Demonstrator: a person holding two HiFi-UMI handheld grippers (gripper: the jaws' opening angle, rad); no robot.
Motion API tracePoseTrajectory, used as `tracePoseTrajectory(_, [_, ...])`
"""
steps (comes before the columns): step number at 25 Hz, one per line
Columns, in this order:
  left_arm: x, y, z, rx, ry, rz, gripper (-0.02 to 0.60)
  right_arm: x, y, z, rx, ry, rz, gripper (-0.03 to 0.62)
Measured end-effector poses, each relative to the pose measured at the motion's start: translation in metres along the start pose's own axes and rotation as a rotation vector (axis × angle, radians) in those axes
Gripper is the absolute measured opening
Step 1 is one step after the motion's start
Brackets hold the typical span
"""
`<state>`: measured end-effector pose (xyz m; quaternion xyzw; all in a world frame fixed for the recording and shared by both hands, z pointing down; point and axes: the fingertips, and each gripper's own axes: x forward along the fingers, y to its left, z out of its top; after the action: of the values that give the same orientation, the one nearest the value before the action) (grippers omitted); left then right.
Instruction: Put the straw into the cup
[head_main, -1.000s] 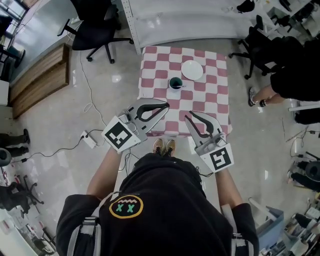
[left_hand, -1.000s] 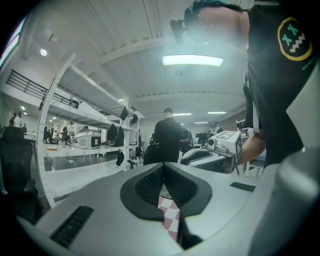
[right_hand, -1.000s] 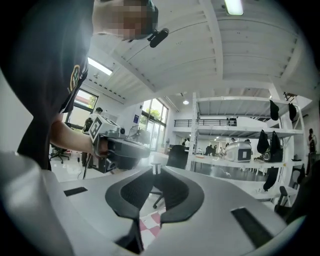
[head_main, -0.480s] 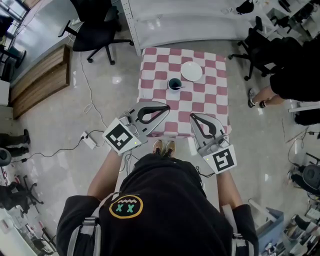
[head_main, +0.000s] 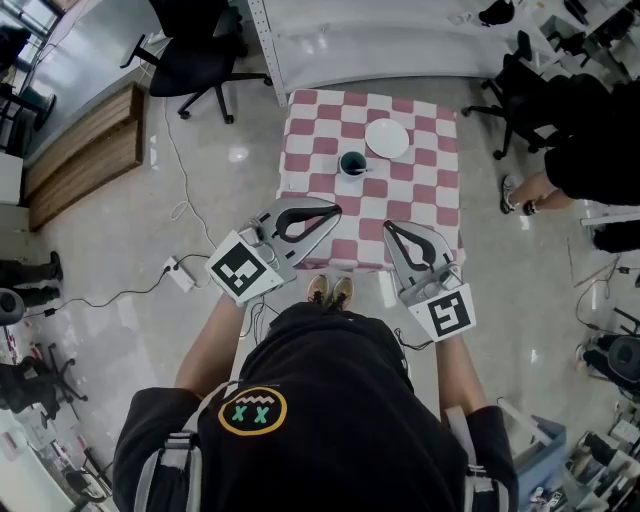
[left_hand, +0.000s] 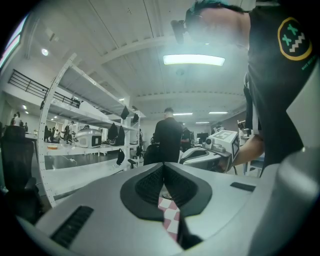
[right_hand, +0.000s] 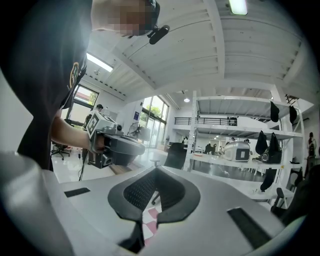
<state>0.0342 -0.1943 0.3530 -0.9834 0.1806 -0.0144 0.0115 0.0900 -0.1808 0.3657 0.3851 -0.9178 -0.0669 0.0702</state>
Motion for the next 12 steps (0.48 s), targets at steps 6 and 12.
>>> tracePoseTrajectory(6, [0.0009, 0.0008, -0.0013, 0.000, 0.007, 0.001, 0.018, 0.0025, -0.0007, 0.0025, -0.001, -0.003, 0.012, 0.020])
tracePoseTrajectory(12, [0.0006, 0.0013, -0.0014, 0.000, 0.008, 0.002, 0.018, 0.0028, -0.0018, 0.0002, 0.003, 0.010, 0.010, 0.020])
